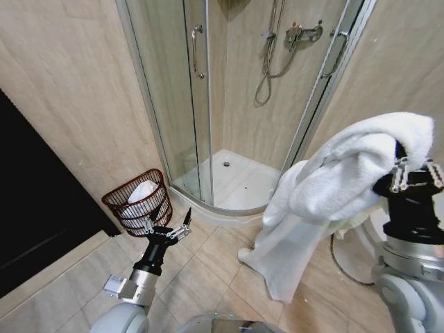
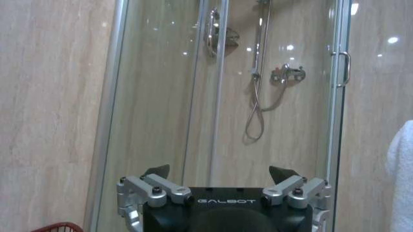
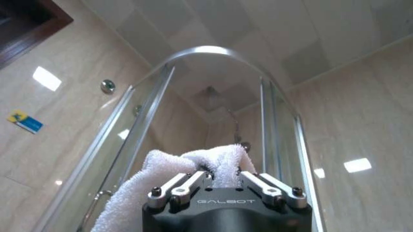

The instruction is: Discard the used towel into the hamper.

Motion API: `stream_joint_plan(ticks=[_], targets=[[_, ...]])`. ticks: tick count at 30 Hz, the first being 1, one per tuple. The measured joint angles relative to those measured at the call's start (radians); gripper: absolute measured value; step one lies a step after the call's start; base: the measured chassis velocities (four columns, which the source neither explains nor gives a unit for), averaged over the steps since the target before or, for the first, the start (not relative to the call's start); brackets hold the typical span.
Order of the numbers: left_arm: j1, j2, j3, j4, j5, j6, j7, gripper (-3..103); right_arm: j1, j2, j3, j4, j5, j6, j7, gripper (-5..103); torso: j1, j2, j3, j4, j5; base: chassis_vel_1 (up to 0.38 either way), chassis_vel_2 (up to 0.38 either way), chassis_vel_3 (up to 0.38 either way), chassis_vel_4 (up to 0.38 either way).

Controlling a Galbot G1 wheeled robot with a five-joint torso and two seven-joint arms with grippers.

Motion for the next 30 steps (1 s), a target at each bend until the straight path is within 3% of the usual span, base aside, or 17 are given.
stream_joint_plan(ticks=[7,15,25,30], targets=[[0.000,0.000,0.000,0.000,0.000,0.000,0.000,100,0.007,-0.001,-0.005,-0.001,-0.002,0.004,-0.011,10,0.012,0.033,0.021,-0.0001,0.0001,0.000,0.000,0.000,0.000],[0.000,0.000,0.000,0.000,0.000,0.000,0.000,100,0.056,-0.069,0.040,-0.001,0.023,0.002,-0.003,10,0.026,0.067,0.041,0.0000,0.0000,0.000,0.000,0.000,0.000],[0.000,0.000,0.000,0.000,0.000,0.000,0.000,100,0.067,-0.071,0.069,-0.022,0.014,0.017,0.008,10,0.040,0.104,0.063,-0.0001,0.0002,0.000,0.000,0.000,0.000],[0.000,0.000,0.000,0.000,0.000,0.000,0.000,100,0.084,-0.096,0.051,-0.015,0.039,0.070,0.000,10,0.049,0.127,0.078,0.0001,0.0000,0.000,0.000,0.000,0.000]])
